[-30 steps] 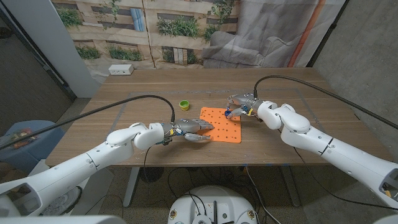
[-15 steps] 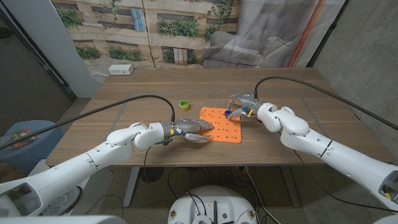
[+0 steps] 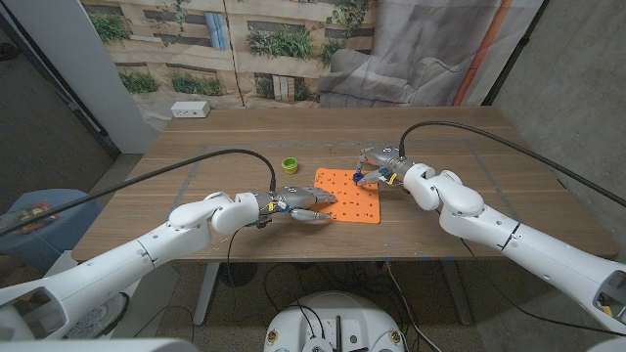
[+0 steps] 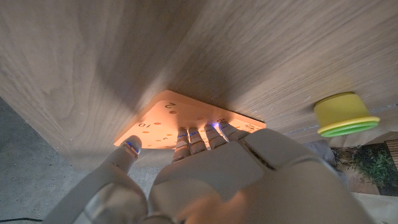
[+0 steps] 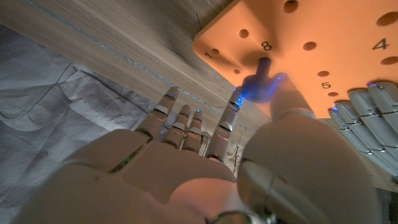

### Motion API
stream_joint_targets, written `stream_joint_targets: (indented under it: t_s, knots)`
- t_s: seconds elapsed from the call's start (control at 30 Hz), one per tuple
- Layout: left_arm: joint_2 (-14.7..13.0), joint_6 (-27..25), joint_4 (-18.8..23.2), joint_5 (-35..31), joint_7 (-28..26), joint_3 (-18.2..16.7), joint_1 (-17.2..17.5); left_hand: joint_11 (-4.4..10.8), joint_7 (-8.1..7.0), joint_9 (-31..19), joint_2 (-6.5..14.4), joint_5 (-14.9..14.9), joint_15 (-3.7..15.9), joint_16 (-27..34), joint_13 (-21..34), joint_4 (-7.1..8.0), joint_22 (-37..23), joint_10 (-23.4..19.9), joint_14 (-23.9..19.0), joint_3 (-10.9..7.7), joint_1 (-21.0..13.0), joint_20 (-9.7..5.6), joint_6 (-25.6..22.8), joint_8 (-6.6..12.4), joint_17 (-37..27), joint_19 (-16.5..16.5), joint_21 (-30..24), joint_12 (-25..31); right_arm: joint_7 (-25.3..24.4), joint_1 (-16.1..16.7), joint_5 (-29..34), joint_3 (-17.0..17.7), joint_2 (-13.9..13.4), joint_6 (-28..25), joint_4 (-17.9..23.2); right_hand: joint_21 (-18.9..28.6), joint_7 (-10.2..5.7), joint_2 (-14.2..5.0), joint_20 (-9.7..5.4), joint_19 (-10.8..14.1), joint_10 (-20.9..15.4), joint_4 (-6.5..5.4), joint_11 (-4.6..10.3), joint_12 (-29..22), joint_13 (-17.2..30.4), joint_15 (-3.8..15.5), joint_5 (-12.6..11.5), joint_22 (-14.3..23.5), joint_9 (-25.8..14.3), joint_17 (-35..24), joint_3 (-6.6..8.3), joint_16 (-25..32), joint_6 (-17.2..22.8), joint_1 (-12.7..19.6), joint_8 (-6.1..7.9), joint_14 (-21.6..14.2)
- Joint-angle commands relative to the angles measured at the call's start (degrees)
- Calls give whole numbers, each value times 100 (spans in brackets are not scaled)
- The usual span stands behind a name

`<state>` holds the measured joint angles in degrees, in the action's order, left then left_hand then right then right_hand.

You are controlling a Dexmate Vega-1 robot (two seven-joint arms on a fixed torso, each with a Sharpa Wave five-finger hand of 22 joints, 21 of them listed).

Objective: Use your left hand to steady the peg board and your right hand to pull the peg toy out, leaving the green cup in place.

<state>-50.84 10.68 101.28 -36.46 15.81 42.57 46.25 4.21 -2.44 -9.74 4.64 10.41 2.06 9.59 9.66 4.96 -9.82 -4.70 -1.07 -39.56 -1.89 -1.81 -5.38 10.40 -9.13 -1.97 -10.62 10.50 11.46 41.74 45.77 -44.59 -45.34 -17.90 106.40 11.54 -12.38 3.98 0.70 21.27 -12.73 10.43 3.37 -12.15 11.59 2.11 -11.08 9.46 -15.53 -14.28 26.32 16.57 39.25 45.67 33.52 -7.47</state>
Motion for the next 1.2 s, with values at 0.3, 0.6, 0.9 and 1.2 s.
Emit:
stream_joint_targets:
  t_s: [0.3, 0.6, 0.9, 1.2]
  knots:
    - [38, -19, -58, 39, 11, 31, -31, -6, -4, -20, 425, 13, 459, 48, 42, -52, -1, -172, -73, -44, -57, -943, -51, 37, -45, 27, -38, 37, -410, 88, -45, 47, 18, 67, -70, 36, -31, -188, -99, 266, -352, -62, 160, -99, 5, 178, 4, 32, -138, -52, 52, 134, 581, 400, 365, -295]
    - [22, -87, -5, 43, 6, 21, 4, -10, 2, -20, 425, 11, 460, 48, 42, -61, -1, -183, -76, -55, -53, -944, -53, 35, -46, 34, -40, 39, -582, 180, -286, 158, 23, 108, -51, 63, -33, -287, -145, 459, -573, -91, 323, -130, 3, 331, -11, 37, -195, -94, 13, 207, 856, 472, 531, -415]
    - [-5, -168, 71, 66, 9, 6, 70, -13, 0, -21, 424, 8, 460, 52, 43, -69, -1, -201, -88, -65, -48, -943, -64, 36, -47, 42, -42, 43, -681, 258, -610, 276, 7, 141, -22, 68, -42, -321, -167, 545, -668, -82, 378, -133, 0, 387, -23, 38, -211, -104, -7, 239, 1006, 528, 603, -475]
    - [-11, -225, 101, 148, 61, -2, 104, -29, 3, -21, 414, 5, 448, 63, 43, -84, -1, -226, -125, -73, -44, -938, -80, 39, -46, 66, -49, 50, -738, 280, -842, 319, 13, 124, -42, 67, -42, -373, -154, 585, -720, -105, 381, -136, 2, 393, -29, 39, -212, -116, -16, 260, 1076, 529, 627, -506]
